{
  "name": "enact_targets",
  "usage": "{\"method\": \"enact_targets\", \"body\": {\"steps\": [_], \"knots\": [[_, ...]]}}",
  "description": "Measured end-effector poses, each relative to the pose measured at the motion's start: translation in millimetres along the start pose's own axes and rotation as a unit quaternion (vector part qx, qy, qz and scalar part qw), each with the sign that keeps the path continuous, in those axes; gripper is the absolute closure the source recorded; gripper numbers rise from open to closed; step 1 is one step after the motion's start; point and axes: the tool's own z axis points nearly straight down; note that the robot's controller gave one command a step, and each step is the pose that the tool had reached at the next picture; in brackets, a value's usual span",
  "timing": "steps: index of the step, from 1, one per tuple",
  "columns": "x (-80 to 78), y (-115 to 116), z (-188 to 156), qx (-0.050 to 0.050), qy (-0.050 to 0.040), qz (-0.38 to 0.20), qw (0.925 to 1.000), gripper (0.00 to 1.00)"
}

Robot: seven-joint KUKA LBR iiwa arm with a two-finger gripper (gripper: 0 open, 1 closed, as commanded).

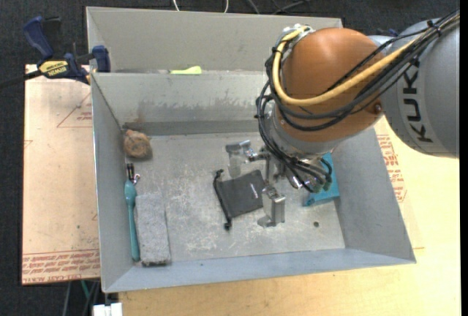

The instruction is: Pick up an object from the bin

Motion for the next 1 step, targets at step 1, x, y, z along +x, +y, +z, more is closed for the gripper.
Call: {"method": "enact_targets", "body": {"steps": [1], "knots": [[-24.6, -15.0, 59.6, 0.000, -0.0033, 0.013, 0.9999, 0.00]]}}
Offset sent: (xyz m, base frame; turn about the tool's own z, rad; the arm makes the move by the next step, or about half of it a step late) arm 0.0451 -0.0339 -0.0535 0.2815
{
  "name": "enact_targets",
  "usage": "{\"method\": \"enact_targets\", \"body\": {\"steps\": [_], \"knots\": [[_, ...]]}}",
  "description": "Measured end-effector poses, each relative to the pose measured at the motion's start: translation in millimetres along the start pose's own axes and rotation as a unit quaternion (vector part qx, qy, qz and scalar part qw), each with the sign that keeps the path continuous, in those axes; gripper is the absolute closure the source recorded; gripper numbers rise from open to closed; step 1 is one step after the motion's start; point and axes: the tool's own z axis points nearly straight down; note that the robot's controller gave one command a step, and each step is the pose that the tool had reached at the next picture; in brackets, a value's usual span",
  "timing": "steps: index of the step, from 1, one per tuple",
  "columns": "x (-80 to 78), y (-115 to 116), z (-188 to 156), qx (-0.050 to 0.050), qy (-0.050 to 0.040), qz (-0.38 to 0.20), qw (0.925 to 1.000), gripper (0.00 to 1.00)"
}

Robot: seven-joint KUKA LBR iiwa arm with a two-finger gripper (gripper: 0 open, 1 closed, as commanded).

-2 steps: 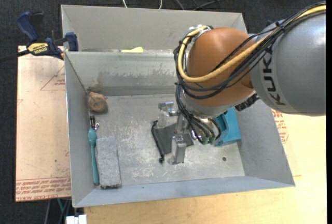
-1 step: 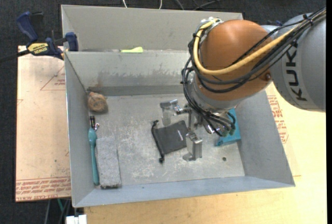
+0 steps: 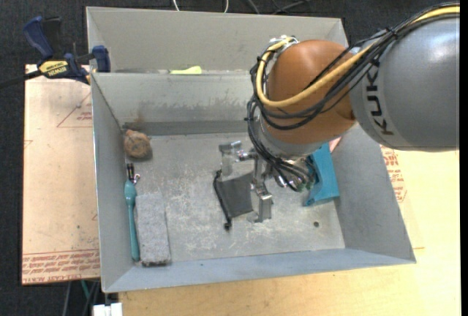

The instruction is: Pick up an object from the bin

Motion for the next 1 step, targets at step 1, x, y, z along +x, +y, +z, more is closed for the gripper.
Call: {"method": "enact_targets", "body": {"steps": [1], "knots": [[-3.0, -16.0, 23.6, -0.001, 0.0055, 0.074, 0.9973, 0.00]]}}
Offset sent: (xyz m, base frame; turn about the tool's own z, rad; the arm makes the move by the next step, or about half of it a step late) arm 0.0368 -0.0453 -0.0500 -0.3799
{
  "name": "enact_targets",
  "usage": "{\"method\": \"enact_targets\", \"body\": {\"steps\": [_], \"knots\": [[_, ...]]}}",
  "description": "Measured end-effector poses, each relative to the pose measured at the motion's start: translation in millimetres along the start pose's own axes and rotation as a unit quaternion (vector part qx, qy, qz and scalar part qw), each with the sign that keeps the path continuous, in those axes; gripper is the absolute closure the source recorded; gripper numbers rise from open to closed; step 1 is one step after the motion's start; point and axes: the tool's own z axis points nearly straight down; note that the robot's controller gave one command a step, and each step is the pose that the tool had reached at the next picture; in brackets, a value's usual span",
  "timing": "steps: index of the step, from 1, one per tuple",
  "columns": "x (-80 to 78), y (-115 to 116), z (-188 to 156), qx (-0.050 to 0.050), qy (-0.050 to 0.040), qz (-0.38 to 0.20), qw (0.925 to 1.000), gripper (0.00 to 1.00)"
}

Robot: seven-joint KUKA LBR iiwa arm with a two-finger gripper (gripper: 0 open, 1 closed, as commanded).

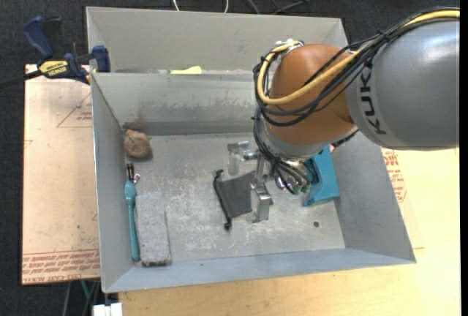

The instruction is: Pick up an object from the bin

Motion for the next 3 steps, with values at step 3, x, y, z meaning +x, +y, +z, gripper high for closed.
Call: {"method": "enact_targets", "body": {"steps": [3], "knots": [[11.7, -41.2, 57.9, 0.001, -0.0063, -0.091, 0.9958, 0.00]]}}
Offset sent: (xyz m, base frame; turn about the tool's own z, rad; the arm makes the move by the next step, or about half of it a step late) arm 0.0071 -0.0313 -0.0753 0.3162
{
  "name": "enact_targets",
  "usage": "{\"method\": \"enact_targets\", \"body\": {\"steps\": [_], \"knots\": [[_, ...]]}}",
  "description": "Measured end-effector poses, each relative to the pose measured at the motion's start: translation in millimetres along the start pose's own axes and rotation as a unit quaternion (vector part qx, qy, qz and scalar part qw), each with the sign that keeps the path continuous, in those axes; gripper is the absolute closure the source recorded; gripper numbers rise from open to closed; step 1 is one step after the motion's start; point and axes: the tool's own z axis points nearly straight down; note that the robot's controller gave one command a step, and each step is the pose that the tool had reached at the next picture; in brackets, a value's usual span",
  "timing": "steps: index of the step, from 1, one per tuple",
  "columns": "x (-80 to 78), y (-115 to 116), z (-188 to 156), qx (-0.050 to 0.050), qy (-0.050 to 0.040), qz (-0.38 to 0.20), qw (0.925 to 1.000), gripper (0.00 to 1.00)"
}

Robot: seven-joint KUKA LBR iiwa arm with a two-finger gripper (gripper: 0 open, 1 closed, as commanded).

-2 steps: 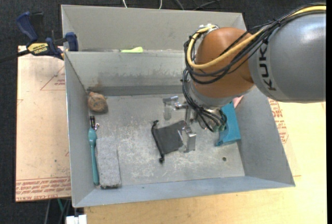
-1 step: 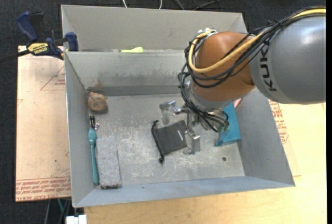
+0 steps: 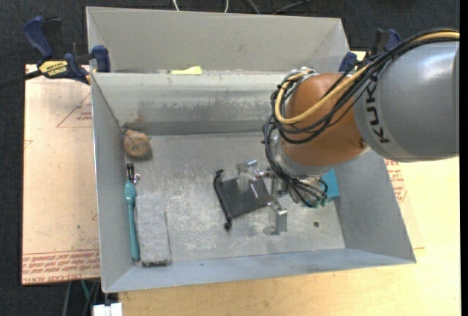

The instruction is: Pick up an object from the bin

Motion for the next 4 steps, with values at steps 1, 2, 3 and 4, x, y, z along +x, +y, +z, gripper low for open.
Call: {"method": "enact_targets", "body": {"steps": [1, 2, 3, 4], "knots": [[-4.1, 6.8, 12.9, 0.000, 0.0001, 0.072, 0.9974, 0.00], [-14.2, 24.6, 24.2, -0.001, 0.0018, 0.069, 0.9976, 0.00], [-10.8, 1.9, 19.7, -0.001, -0.0004, 0.140, 0.9901, 0.00], [-9.0, -11.3, 20.8, -0.002, -0.0004, 0.015, 0.9999, 0.00]]}}
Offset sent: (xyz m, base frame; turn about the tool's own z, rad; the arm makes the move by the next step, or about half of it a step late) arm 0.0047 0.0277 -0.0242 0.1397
